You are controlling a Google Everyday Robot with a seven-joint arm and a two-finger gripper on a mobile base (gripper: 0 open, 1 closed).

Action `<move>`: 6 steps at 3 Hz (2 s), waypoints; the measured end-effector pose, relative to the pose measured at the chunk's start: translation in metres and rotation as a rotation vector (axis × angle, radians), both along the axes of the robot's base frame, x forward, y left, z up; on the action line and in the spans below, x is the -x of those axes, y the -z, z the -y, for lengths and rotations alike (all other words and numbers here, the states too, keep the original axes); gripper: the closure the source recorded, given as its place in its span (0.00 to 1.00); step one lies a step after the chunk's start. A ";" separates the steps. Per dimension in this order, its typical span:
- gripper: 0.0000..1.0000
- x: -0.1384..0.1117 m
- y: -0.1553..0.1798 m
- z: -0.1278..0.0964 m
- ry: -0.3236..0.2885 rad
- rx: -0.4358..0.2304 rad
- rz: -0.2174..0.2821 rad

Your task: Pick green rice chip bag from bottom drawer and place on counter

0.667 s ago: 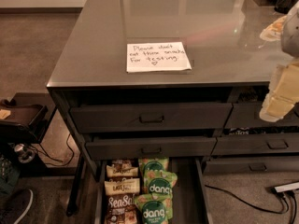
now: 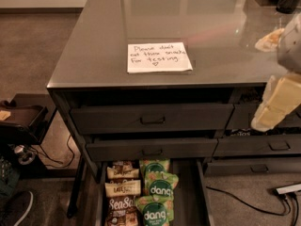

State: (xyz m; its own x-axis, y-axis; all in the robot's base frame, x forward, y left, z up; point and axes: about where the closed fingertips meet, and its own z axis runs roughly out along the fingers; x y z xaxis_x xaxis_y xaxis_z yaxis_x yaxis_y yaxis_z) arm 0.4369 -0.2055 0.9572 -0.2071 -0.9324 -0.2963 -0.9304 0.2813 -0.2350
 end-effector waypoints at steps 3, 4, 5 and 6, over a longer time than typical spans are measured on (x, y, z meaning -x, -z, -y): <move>0.00 0.035 0.167 -0.124 -0.187 -0.195 0.012; 0.00 0.047 0.247 -0.163 -0.216 -0.212 -0.079; 0.00 0.047 0.250 -0.162 -0.205 -0.213 -0.075; 0.00 0.048 0.262 -0.157 -0.221 -0.172 -0.064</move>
Offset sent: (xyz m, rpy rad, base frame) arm -0.0439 0.1388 -0.2290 0.2378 -0.0379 0.1982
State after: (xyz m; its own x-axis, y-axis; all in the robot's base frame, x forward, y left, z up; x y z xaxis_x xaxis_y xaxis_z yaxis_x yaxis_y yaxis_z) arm 0.3888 -0.0486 0.6948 -0.0283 -0.8942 -0.4467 -0.9850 0.1011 -0.1400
